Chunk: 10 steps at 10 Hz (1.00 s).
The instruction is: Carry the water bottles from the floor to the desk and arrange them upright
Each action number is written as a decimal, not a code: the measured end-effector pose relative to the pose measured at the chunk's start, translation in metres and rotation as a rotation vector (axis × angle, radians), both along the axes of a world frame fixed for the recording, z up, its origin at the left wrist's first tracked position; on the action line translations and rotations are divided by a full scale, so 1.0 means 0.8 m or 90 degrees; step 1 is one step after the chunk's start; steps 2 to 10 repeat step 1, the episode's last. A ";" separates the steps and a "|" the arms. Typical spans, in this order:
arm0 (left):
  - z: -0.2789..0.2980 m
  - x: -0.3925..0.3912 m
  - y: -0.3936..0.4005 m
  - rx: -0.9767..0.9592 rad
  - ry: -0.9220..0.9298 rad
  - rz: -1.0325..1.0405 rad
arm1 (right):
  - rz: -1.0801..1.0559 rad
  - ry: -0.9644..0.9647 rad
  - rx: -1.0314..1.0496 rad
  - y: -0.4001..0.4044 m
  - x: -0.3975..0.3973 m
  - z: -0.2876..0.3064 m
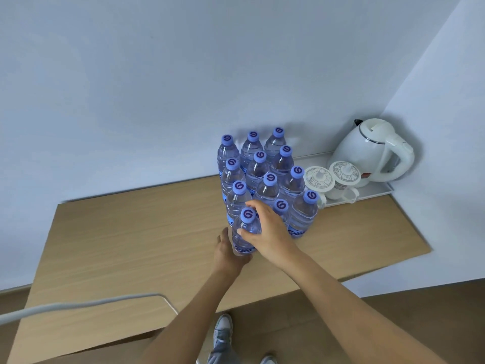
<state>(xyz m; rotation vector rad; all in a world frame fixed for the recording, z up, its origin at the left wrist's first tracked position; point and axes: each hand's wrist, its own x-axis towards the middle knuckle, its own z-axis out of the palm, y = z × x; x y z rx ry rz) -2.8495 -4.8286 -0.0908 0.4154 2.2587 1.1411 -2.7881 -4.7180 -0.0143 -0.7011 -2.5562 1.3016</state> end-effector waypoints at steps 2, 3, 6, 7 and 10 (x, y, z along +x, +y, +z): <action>0.021 0.012 -0.013 -0.011 0.000 0.036 | -0.006 0.023 0.008 -0.003 0.015 0.008; 0.021 0.012 -0.013 -0.011 0.000 0.036 | -0.006 0.023 0.008 -0.003 0.015 0.008; 0.021 0.012 -0.013 -0.011 0.000 0.036 | -0.006 0.023 0.008 -0.003 0.015 0.008; 0.021 0.012 -0.013 -0.011 0.000 0.036 | -0.006 0.023 0.008 -0.003 0.015 0.008; 0.021 0.012 -0.013 -0.011 0.000 0.036 | -0.006 0.023 0.008 -0.003 0.015 0.008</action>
